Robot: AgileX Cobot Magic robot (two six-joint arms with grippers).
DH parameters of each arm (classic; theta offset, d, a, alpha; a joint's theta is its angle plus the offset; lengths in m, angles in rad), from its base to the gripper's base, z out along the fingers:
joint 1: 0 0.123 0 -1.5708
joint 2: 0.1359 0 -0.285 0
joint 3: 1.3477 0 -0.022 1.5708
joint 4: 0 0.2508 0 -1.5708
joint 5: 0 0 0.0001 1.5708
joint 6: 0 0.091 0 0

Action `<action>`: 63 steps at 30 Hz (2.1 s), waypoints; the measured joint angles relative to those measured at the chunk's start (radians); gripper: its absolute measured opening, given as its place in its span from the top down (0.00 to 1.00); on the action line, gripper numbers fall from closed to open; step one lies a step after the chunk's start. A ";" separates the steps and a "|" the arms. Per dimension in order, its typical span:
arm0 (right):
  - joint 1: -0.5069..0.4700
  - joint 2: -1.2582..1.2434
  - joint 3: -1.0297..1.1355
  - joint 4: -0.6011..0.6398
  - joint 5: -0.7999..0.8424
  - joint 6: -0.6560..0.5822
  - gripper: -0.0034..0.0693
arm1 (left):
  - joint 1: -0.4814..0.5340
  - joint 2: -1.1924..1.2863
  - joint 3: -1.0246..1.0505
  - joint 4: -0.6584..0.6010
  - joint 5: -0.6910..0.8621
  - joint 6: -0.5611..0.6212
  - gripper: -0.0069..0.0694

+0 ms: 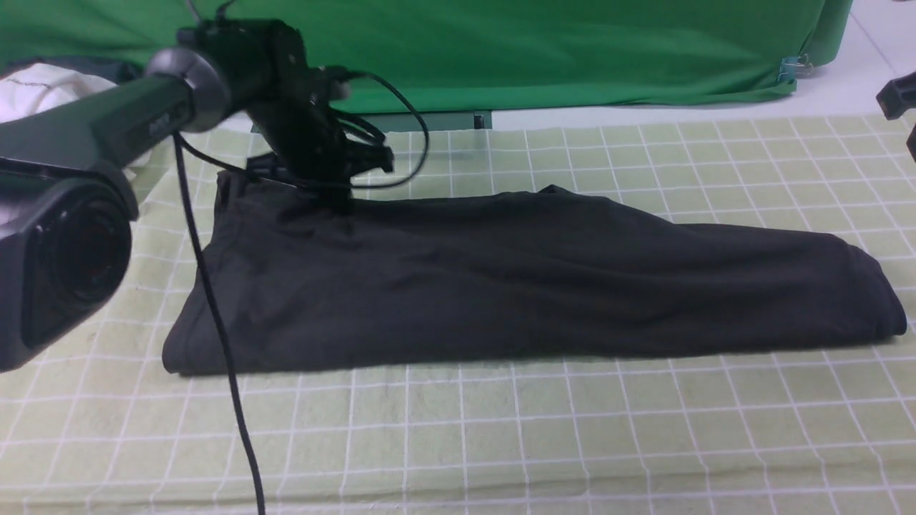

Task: Fold a long-sleeved shirt over a green coffee tablecloth.
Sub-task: 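Pull the folded dark garment lengthwise by its ends to straighten it flat on the table, then fold the right end of the dark garment over onto its left end with the right gripper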

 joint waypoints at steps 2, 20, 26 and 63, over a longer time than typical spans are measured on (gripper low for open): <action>0.000 0.000 0.000 -0.003 0.016 -0.001 0.95 | 0.022 -0.012 -0.035 0.005 0.041 -0.005 0.89; -0.114 0.207 0.072 -0.002 -0.069 0.076 0.17 | 0.043 -0.726 0.617 0.011 -0.138 0.004 0.89; -0.114 0.339 0.072 0.022 -0.103 0.077 0.15 | 0.043 -0.938 0.972 -0.011 -0.282 0.004 0.89; -0.117 0.125 0.072 0.078 -0.119 0.072 0.87 | 0.043 -1.159 1.084 -0.003 -0.256 0.006 0.89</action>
